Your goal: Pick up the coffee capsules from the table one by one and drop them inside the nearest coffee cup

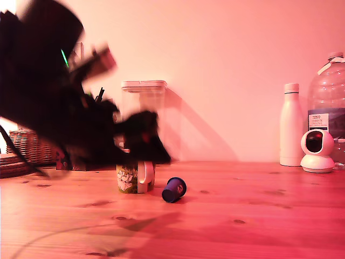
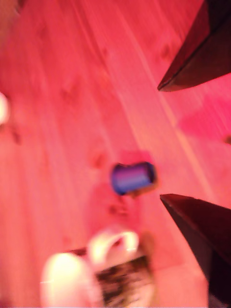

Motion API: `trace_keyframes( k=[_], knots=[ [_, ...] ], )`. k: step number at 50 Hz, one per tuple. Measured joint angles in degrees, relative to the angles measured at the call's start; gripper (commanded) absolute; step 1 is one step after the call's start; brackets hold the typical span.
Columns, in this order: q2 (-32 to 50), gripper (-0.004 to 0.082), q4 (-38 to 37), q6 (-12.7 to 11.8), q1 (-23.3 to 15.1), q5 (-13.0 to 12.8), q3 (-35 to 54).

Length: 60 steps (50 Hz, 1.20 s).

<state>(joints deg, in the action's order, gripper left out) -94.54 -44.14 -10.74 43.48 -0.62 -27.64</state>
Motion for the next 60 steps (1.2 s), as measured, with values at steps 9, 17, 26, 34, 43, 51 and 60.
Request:
trace_keyframes(
  k=[9,17,26,34,43,51,60],
  knots=[
    [-1.9,0.0607,-6.0,-1.0,0.4,-1.2,0.0],
    [-3.6,0.0607,-6.2,-1.0,0.4,-1.4,0.0],
    [-4.2,0.0607,-6.1,-2.3,0.4,-2.0,0.0],
    [-4.2,0.0607,-6.0,-2.5,0.4,-3.9,0.0],
    [-5.5,0.0607,-9.3,-3.1,0.4,-5.8,0.0],
    [-9.4,0.0607,-9.9,-3.1,0.4,-5.9,-0.8],
    [-11.7,0.0607,-9.8,-2.1,0.4,-5.9,-3.3]
  ],
)
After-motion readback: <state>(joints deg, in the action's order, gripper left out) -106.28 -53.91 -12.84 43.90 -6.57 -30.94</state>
